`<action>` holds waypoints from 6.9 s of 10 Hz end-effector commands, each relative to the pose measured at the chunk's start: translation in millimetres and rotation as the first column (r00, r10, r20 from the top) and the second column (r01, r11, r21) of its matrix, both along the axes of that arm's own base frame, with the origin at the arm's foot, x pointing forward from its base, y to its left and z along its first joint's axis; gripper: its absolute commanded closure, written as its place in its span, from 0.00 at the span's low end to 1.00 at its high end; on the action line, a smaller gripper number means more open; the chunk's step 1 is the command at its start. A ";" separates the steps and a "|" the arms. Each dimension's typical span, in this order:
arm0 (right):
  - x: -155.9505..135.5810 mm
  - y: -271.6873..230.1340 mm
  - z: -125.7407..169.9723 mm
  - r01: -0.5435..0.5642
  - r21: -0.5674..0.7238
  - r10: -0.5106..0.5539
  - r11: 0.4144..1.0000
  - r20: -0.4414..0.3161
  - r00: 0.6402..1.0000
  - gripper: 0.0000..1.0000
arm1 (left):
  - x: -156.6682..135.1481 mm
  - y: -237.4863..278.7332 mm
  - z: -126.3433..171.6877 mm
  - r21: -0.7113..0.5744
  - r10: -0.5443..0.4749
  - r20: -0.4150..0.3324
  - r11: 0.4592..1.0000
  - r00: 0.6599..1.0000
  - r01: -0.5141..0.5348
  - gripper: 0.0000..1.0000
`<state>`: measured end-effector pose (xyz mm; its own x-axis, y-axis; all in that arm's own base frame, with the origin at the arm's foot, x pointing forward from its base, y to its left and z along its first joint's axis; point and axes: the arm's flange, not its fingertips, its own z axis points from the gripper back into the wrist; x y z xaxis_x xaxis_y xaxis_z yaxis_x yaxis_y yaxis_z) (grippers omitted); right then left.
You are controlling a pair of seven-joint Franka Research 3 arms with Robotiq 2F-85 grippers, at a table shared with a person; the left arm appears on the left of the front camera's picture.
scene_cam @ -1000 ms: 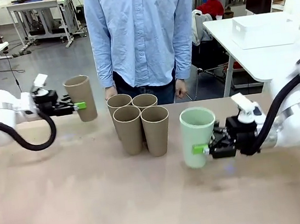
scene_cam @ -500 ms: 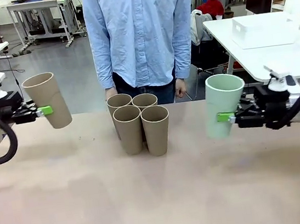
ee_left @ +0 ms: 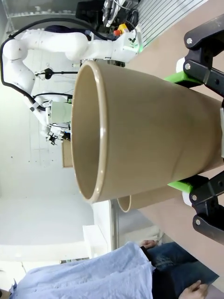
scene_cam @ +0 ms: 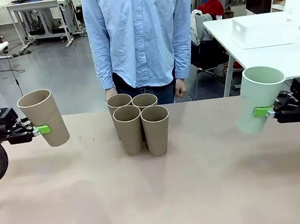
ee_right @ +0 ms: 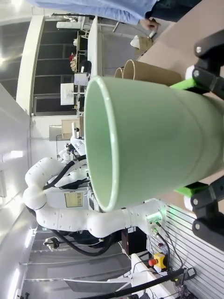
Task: Stack the cups and store them in the basket.
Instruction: Pick up two Reusable plastic cups , one in each hand, then place the stack of Reusable plastic cups into the Pantry Basket.
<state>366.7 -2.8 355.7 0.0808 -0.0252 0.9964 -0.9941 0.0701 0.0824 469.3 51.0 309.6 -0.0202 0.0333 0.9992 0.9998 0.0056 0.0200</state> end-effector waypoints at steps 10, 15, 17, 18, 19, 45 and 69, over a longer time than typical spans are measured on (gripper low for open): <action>-6.9 -10.9 -4.3 -0.015 -0.006 0.015 1.000 -0.015 1.000 0.13 | -12.9 6.4 31.5 0.060 0.047 0.058 0.997 0.997 -0.051 0.15; -6.9 -10.9 -4.3 -0.015 -0.006 0.015 1.000 -0.015 1.000 0.13 | -12.9 6.4 31.5 0.060 0.047 0.058 0.997 0.997 -0.051 0.15; -6.9 -10.9 -4.3 -0.015 -0.006 0.015 1.000 -0.015 1.000 0.13 | -12.9 6.4 31.5 0.060 0.047 0.058 0.997 0.997 -0.051 0.15; -6.9 -10.9 -4.3 -0.015 -0.006 0.015 1.000 -0.015 1.000 0.13 | -12.9 6.4 31.5 0.060 0.047 0.058 0.997 0.997 -0.051 0.15; -6.9 -10.9 -4.3 -0.015 -0.006 0.015 1.000 -0.015 1.000 0.13 | -12.9 6.4 31.5 0.060 0.047 0.058 0.997 0.997 -0.051 0.15; -6.9 -10.9 -4.3 -0.015 -0.006 0.015 1.000 -0.015 1.000 0.13 | -12.9 6.4 31.5 0.060 0.047 0.058 0.997 0.997 -0.051 0.15; -6.9 -10.9 -4.3 -0.015 -0.006 0.015 1.000 -0.015 1.000 0.13 | -12.9 6.4 31.5 0.060 0.047 0.058 0.997 0.997 -0.051 0.15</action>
<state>360.1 -13.6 347.3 0.1063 -0.0196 0.9941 -0.9927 0.0548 0.1073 456.3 57.2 337.7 -0.0647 -0.0305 0.9974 0.9964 0.0529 0.0663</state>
